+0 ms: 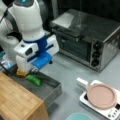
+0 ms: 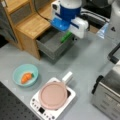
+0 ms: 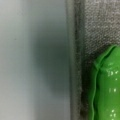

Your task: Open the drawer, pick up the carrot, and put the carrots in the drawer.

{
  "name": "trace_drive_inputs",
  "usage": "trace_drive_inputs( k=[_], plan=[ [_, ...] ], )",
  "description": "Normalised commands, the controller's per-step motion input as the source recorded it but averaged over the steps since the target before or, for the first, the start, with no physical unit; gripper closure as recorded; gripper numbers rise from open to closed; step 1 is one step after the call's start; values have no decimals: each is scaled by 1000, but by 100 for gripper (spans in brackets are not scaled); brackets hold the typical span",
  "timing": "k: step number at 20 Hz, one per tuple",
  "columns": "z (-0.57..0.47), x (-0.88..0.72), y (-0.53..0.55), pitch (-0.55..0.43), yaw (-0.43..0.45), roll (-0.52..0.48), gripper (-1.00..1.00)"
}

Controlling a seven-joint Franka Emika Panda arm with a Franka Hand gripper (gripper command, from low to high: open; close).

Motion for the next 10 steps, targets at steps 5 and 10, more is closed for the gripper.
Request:
trace_drive_inputs(
  k=[5, 10],
  plan=[
    [155, 223, 80, 179, 26, 23, -100],
    [152, 272, 13, 152, 19, 85, -100]
  ],
)
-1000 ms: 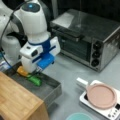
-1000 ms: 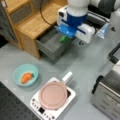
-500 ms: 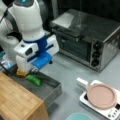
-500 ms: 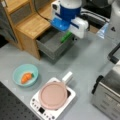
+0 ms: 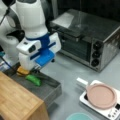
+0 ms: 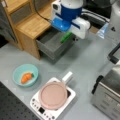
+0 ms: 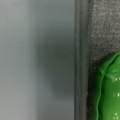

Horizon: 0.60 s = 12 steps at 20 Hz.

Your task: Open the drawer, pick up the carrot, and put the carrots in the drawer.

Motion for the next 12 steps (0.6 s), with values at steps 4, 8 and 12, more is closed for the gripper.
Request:
trace_drive_inputs(
  k=[4, 8, 12],
  plan=[
    [218, 425, -40, 129, 31, 123, -100],
    [202, 387, -37, 147, 32, 127, -100],
    [154, 263, -19, 160, 31, 127, -100]
  ],
)
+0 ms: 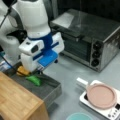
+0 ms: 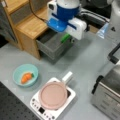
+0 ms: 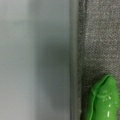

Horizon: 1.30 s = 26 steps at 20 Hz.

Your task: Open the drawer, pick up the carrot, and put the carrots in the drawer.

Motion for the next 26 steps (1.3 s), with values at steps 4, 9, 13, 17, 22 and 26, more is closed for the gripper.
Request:
trace_drive_inputs(
  k=[4, 9, 13, 17, 22, 26],
  plan=[
    [130, 198, -9, 165, 30, 126, -100],
    [126, 192, -8, 166, 30, 126, -100],
    [126, 192, -8, 166, 30, 126, -100],
    [98, 277, -52, 258, 40, 105, -100],
    [119, 425, -97, 284, 15, 35, -100],
    [179, 413, -95, 243, 9, 28, -100]
  ],
)
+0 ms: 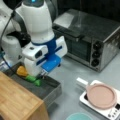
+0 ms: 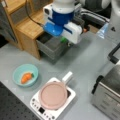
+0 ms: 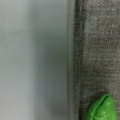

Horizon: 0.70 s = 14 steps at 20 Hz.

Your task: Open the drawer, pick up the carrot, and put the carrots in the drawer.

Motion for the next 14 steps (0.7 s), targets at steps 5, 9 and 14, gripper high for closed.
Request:
trace_drive_inputs(
  k=[5, 9, 14],
  plan=[
    [160, 344, -126, 224, 23, 26, -100],
    [153, 328, -188, 245, 49, 26, -100],
    [136, 373, -184, 285, 55, 3, -100]
  ],
)
